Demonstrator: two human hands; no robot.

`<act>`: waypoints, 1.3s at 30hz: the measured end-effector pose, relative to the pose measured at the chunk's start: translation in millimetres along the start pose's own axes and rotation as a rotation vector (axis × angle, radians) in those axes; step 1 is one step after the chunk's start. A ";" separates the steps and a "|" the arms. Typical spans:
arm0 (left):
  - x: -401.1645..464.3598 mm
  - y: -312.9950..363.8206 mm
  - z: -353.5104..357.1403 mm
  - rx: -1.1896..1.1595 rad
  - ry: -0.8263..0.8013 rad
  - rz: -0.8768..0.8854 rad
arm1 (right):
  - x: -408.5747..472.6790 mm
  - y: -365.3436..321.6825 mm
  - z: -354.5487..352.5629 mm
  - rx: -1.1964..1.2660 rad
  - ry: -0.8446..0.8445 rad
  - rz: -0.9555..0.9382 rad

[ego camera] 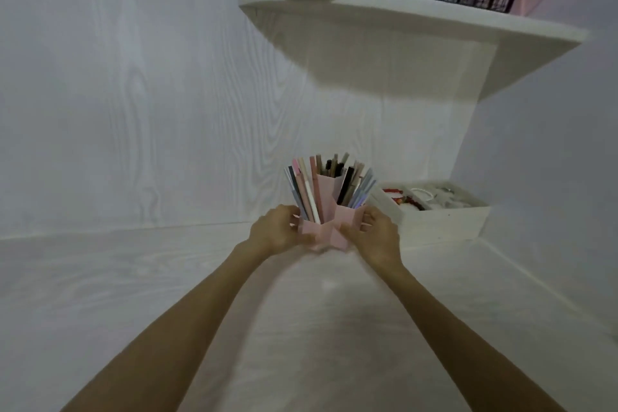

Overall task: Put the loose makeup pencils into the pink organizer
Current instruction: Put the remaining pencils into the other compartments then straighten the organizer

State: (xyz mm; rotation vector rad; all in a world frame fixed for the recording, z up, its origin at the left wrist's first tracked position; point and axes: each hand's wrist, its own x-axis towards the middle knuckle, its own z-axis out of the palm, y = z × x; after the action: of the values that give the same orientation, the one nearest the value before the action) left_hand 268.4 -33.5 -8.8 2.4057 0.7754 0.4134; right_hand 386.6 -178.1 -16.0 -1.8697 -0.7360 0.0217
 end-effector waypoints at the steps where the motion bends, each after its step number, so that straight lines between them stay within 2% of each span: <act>1: 2.0 0.7 6.8 0.002 -0.014 -0.004 | 0.1 6.4 -1.2 -0.014 0.004 0.001; 8: 17.2 5.2 40.0 -0.093 -0.072 -0.020 | 4.6 33.9 -3.2 -0.196 -0.017 -0.050; 12: 17.7 6.9 52.7 -0.134 -0.038 -0.028 | 5.7 41.1 -4.1 -0.336 -0.033 -0.085; 16: 17.0 6.9 50.1 -0.120 0.075 -0.031 | 6.5 44.7 -13.7 -0.461 0.125 -0.188; 20: 23.5 7.1 43.2 -0.103 0.096 -0.035 | 15.7 47.4 -21.8 -0.773 0.296 -0.419; 25: 42.5 15.9 47.3 -0.087 0.117 -0.068 | 44.0 33.8 -25.3 -1.056 0.271 -0.463; 32: 57.0 31.6 63.4 -0.038 0.105 -0.043 | 72.4 32.5 -40.7 -1.129 0.194 -0.484; 39: 67.7 26.5 49.6 -0.033 -0.024 0.055 | 75.1 33.8 -55.4 -1.087 0.179 -0.511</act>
State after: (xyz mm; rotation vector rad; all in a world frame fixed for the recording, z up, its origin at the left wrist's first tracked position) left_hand 355.0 -30.8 -24.2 2.4013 0.6881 0.4153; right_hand 482.6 -195.2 2.7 -2.5471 -1.2118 -1.0400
